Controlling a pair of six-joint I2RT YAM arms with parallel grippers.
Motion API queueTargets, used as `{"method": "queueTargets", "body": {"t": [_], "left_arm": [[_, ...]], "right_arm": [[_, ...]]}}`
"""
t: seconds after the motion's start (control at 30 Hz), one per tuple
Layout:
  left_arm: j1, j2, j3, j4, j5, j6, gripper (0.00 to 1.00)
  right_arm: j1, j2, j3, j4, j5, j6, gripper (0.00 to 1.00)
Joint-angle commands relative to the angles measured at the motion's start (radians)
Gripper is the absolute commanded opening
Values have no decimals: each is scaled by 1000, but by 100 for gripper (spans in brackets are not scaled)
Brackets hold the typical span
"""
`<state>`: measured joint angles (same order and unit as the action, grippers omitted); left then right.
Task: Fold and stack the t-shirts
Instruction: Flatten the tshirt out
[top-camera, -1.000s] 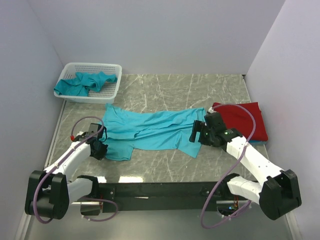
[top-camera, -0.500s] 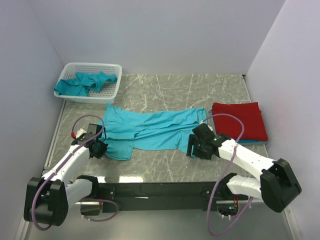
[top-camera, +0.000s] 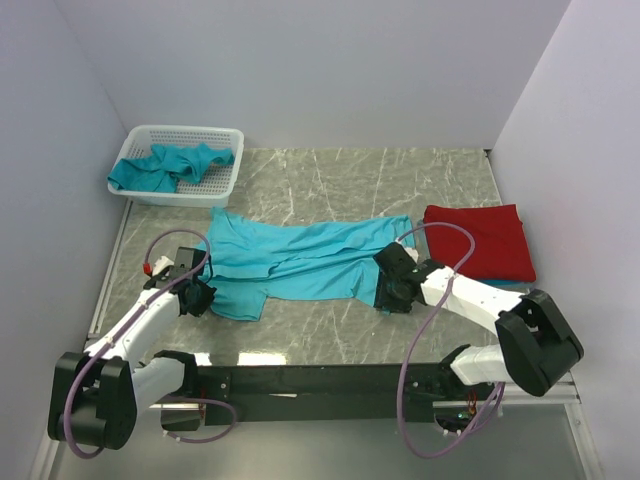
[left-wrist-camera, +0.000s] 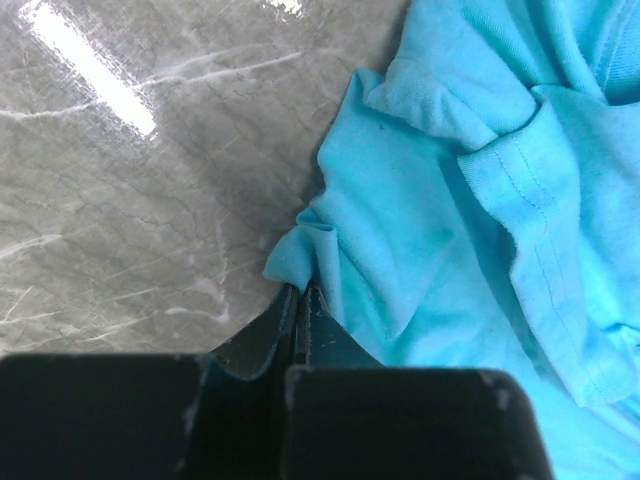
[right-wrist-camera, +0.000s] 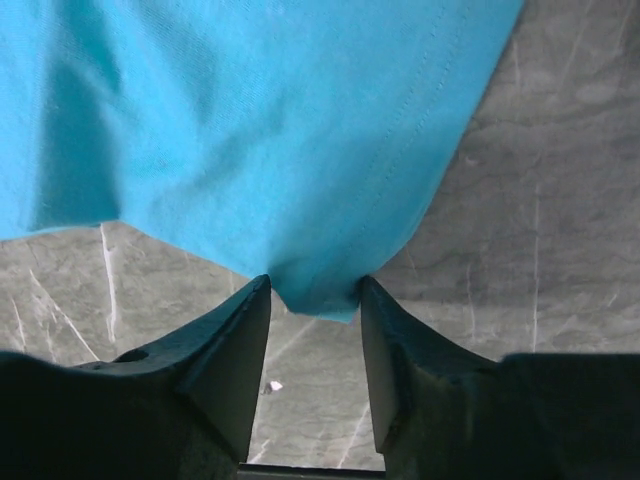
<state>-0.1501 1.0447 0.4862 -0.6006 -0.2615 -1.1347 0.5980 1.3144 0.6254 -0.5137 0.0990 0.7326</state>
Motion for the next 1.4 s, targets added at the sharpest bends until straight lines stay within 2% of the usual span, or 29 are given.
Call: {"method": "queueTargets", "body": {"t": [0.0,0.13,0.17,0.3,0.47,0.67,0.77,1.07,1.37], "left_arm": [[3,2,9,21,-30,18,1],[3,-11,0,28,-27,18,1],[4,-15,-6,31,-28,16,1],[4,-18,-1,22,-38,15,1],[4,-34,34,7,-51,21,1],[3,-155,158,13,-45,53,1],[3,-204,228,60,-48,62,1],[3,-180,538,62,-111,67,1],[3,-256,715,183,-163,125,1]], "right_arm": [[20,54,7,9,27,34,47],[42,91,13,-17,54,57,38],[51,107,20,-26,65,62,32],[69,132,43,-74,126,88,18],[71,85,82,-92,182,77,0],[59,-38,240,-146,232,-27,0],[10,-95,325,-146,226,-90,0],[-151,-237,530,-106,196,-232,0],[-156,-345,720,-111,220,-312,0]]}}
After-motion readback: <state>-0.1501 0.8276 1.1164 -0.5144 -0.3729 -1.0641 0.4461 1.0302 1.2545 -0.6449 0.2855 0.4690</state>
